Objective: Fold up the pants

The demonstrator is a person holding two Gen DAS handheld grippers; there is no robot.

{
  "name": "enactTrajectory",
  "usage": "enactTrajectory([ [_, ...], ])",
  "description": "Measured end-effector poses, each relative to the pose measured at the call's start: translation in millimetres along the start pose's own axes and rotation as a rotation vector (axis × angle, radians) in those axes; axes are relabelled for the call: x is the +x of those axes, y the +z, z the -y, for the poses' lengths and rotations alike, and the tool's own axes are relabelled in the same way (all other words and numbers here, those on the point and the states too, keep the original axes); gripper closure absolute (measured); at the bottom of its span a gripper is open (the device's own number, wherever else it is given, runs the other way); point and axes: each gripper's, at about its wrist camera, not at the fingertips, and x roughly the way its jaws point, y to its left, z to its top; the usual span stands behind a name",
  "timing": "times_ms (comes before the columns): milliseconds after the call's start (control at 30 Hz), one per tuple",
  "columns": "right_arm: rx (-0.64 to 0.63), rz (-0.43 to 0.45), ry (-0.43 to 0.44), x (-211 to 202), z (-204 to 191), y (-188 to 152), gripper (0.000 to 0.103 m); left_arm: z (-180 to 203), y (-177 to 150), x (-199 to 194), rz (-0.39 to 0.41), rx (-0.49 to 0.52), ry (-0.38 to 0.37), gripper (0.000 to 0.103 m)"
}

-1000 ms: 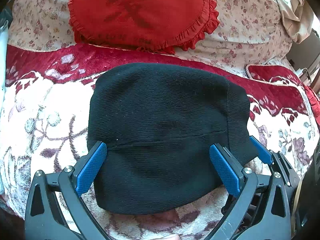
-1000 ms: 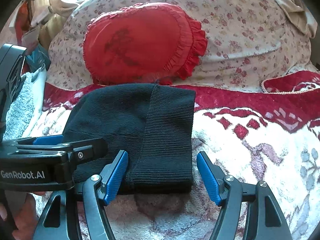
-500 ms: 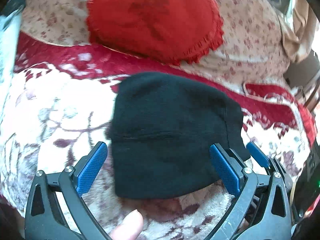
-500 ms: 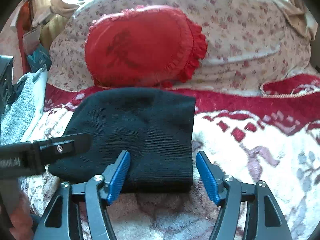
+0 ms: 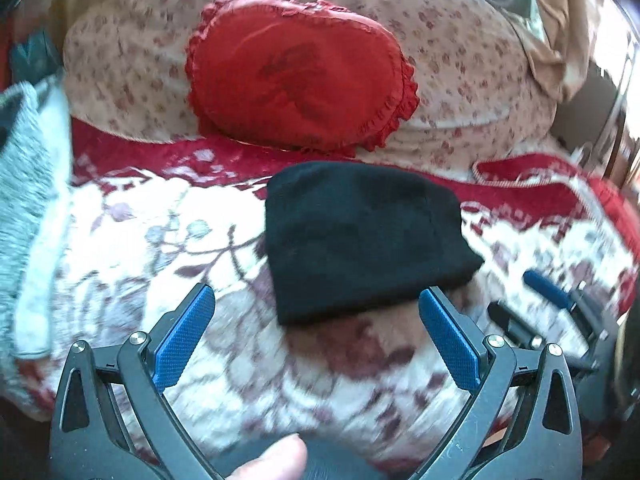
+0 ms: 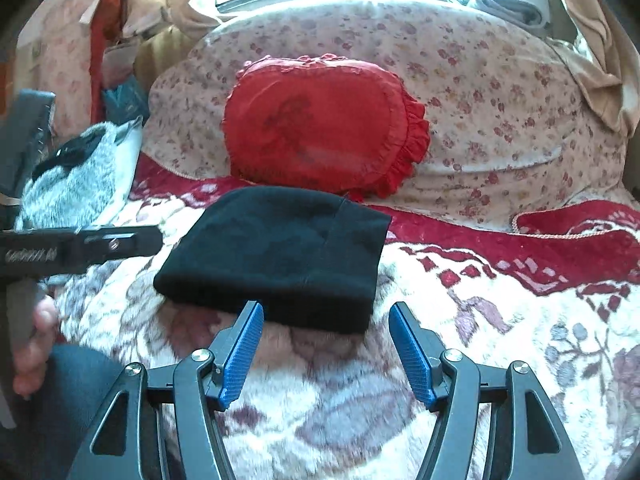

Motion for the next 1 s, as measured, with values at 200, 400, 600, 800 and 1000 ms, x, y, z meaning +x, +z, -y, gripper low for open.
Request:
enactTrajectory([
  [200,-0.022,-0.006,-0.026,-12.3,-6.0,-8.7,0.040,10.3,-13.2,-7.9,-0.008,0.056,0.085,0.001],
  [400,-0.015,-0.015,-0.046,-19.9,-11.6,-15.4,0.040,9.7,-23.3,1.1,-0.049,0.047,0.097,0.001],
  [600,-0.027,-0.024,-0.063,-15.1,-12.7,-13.7,0.040,10.6,-25.7,2.4,-0.054,0.037,0.103,0.001],
  [800,-0.029,-0.028,-0.072,-12.3,-12.9,-12.5,0.040,13.1,-26.4,4.6,-0.064,0.052,0.101,0.001],
  [1000,-0.020,-0.032,-0.080,-11.6,-9.8,-13.2,0.040,13.7,-26.8,5.3,-0.068,0.055,0.099,0.001],
])
